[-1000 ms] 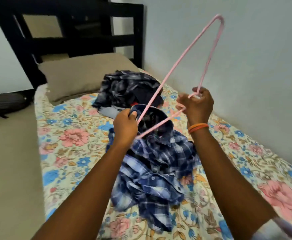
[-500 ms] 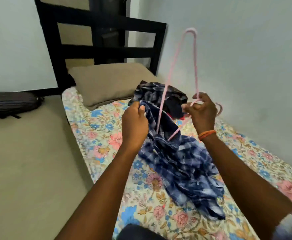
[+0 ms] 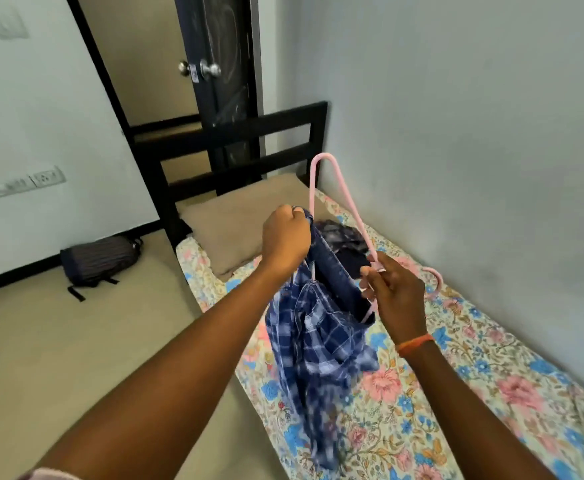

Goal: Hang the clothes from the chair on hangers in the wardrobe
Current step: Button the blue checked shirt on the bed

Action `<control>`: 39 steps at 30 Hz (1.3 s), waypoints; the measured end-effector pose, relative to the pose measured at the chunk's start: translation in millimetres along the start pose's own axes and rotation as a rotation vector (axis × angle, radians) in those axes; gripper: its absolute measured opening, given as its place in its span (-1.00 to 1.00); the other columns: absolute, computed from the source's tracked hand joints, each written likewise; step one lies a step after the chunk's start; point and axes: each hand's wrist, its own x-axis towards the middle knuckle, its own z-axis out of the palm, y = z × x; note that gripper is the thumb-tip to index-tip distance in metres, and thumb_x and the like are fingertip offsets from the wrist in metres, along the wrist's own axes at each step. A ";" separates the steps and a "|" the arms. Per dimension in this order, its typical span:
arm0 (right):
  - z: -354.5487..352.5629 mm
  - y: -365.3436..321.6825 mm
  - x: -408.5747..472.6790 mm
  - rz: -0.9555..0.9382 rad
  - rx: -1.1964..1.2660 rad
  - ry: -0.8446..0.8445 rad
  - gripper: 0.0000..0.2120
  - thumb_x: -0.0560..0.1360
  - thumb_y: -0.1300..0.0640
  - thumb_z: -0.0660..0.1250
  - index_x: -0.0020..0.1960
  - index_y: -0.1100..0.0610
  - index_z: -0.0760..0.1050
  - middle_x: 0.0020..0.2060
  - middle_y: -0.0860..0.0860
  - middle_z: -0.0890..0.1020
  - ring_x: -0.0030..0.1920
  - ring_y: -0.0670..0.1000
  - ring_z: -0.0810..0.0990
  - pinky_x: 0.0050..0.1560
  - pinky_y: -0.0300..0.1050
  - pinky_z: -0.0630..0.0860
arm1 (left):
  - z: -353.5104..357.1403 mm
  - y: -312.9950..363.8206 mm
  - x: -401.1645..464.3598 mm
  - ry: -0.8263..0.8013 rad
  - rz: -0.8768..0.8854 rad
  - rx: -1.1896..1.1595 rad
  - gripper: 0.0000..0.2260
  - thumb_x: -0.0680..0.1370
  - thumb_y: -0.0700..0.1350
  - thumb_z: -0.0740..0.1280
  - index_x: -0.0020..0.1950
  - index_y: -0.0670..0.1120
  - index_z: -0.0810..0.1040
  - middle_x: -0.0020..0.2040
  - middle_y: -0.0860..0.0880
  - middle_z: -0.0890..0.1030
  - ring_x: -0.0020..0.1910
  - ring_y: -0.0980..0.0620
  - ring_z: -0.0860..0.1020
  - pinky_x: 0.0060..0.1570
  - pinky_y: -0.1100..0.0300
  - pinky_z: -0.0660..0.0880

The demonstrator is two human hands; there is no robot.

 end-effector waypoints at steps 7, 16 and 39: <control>-17.8 -87.0 3.8 -0.185 -0.201 0.079 -0.82 0.58 0.20 0.35 0.15 0.05 0.62 -0.37 -0.02 0.67 -0.37 -0.02 0.65 -0.29 -0.07 0.60 | -68.4 87.4 11.8 -0.026 0.005 -0.104 -0.71 0.56 -0.09 0.12 -0.18 -0.20 0.56 0.01 -0.31 0.64 0.03 -0.29 0.58 0.05 -0.08 0.50; -4.3 -121.5 -33.8 -0.161 -0.397 0.149 -0.80 0.57 0.20 0.37 0.18 0.08 0.60 -0.34 -0.02 0.66 -0.36 0.00 0.63 -0.25 0.00 0.63 | -127.8 99.1 31.9 -0.716 -0.228 -0.219 -0.08 0.20 0.67 0.00 -0.13 -0.15 0.57 -0.08 -0.18 0.68 -0.04 -0.14 0.63 0.00 0.02 0.54; 64.0 -163.3 -108.8 0.038 -0.522 0.555 -0.76 0.50 0.32 0.43 0.16 0.20 0.65 -0.08 0.10 0.55 -0.10 0.08 0.55 -0.04 -0.04 0.58 | -163.8 79.5 49.8 -0.877 0.131 -0.381 -0.72 0.47 0.02 0.48 -0.26 -0.11 0.48 -0.27 -0.08 0.57 -0.25 -0.03 0.54 -0.28 0.15 0.57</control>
